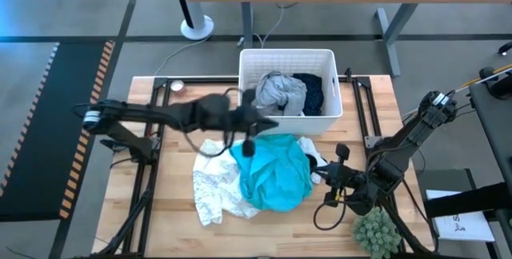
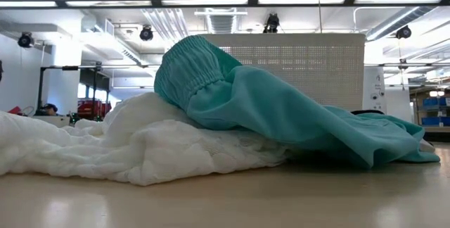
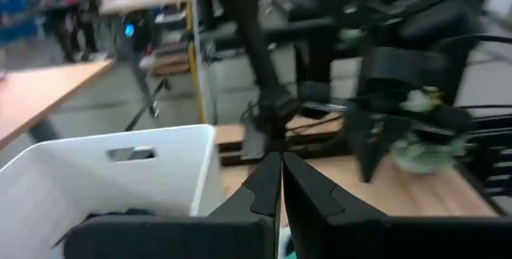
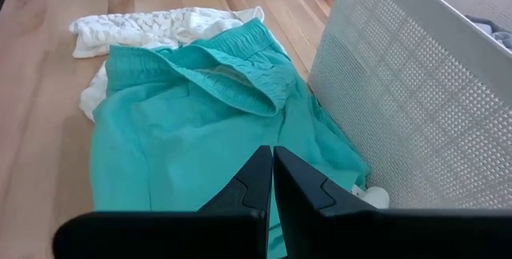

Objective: Sort clothes
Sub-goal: Put the blue shorts into the white laundry bin

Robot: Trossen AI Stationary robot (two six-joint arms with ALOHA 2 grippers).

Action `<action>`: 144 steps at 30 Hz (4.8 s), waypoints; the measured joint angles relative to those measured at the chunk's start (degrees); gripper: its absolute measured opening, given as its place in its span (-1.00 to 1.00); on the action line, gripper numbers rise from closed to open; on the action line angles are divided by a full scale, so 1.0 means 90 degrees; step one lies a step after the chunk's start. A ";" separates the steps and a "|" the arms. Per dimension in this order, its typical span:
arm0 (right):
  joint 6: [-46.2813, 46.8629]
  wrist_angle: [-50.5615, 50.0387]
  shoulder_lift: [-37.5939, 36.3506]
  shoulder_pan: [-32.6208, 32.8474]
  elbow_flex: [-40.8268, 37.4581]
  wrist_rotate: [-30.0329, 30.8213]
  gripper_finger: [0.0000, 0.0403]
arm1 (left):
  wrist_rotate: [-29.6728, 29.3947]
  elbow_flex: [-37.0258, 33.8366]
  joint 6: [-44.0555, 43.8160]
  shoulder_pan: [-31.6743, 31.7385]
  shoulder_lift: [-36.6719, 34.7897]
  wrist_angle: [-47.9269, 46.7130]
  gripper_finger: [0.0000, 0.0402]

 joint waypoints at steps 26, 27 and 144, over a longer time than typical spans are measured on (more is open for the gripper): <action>0.0265 0.1188 0.0002 -0.0172 -0.0961 -0.0173 -1.00 | -0.0280 -0.5662 -0.1271 -0.0575 -0.2946 0.4676 -1.00; 0.0260 0.1246 0.0006 -0.0172 -0.0998 -0.0185 -1.00 | -0.0277 -0.5705 -0.1273 -0.0616 -0.2944 0.4801 -1.00; -0.7434 0.2009 0.1172 -0.3394 0.5628 -0.1285 -1.00 | -0.0262 -0.5824 -0.0648 -0.0980 -0.3077 0.5463 -1.00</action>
